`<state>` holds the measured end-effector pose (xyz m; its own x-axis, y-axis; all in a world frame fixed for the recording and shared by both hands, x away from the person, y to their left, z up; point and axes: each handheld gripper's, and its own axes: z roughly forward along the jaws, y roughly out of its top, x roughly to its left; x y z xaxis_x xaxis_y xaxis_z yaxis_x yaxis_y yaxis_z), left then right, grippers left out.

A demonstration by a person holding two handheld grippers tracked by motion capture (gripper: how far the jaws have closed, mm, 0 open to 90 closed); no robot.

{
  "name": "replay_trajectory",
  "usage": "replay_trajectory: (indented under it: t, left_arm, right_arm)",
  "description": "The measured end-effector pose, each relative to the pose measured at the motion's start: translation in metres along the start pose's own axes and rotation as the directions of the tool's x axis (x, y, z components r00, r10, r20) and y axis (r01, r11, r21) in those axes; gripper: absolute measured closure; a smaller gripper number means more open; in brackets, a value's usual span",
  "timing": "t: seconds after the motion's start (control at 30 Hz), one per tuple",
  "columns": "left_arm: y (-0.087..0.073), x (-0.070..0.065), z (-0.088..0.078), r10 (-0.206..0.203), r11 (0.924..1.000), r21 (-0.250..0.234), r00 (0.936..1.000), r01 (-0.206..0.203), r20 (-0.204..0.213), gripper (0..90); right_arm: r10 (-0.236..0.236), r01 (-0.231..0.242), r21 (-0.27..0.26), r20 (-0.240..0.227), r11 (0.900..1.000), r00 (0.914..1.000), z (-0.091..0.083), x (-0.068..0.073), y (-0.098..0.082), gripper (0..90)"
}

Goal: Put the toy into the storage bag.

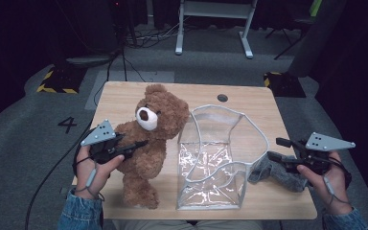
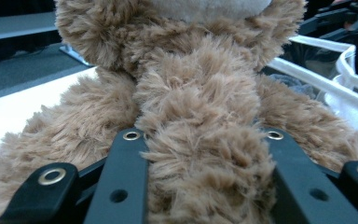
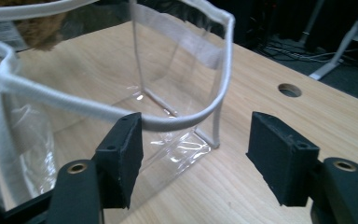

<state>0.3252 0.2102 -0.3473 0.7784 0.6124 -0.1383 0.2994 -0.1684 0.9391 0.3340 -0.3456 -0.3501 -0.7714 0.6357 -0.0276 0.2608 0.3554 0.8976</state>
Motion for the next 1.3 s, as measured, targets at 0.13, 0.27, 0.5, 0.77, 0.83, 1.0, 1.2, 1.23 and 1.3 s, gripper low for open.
replay_trajectory:
  t: [0.13,0.27,0.5,0.77,0.83,1.0,1.2,1.23,1.3]
  left_arm:
    - [0.008,-0.002,-0.006,0.004,0.9997,-0.026,1.0,-0.004,0.005,68.0]
    - [0.016,-0.004,-0.009,0.014,0.9992,-0.037,0.9998,-0.014,0.01,67.9]
    - [0.03,-0.011,-0.014,0.031,0.9972,-0.069,0.9985,-0.028,0.044,67.8]
    - [0.052,-0.019,-0.011,0.079,0.9945,-0.075,0.9936,-0.073,0.081,67.8]
    - [0.056,-0.021,-0.008,0.085,0.9932,-0.089,0.9908,-0.075,0.105,67.8]
    - [0.064,-0.023,0.001,0.094,0.991,-0.11,0.983,-0.077,0.158,67.8]
    - [0.076,-0.028,0.01,0.129,0.9875,-0.112,0.9771,-0.111,0.169,67.5]
    - [0.078,-0.029,0.012,0.132,0.9868,-0.116,0.9759,-0.113,0.174,67.5]
    - [0.082,-0.031,0.014,0.142,0.9848,-0.126,0.9723,-0.12,0.185,67.2]
  right_arm:
    - [0.021,-0.021,-0.004,0.007,1.0,0.9997,0.001,-0.001,0.01,35.4]
    - [0.006,-0.006,-0.009,0.007,1.0,1.0,0.002,0.001,0.019,38.8]
    - [0.055,-0.055,0.007,0.025,0.998,0.9982,0.002,-0.002,0.024,37.7]
    - [0.06,-0.06,-0.008,0.035,0.998,0.9976,-0.005,-0.001,0.022,37.7]
    - [0.068,-0.068,-0.009,0.043,0.998,0.9968,-0.007,-0.003,0.02,37.7]
    - [0.072,-0.072,0.021,0.033,0.997,0.9969,-0.008,-0.006,0.019,37.3]
    - [0.097,-0.097,0.004,0.039,0.995,0.9945,-0.01,-0.009,0.02,39.7]
    - [0.095,-0.095,0.003,0.03,0.995,0.995,-0.009,-0.008,0.021,41.4]
    - [0.084,-0.084,0.001,0.019,0.996,0.9963,-0.007,-0.005,0.023,43.1]
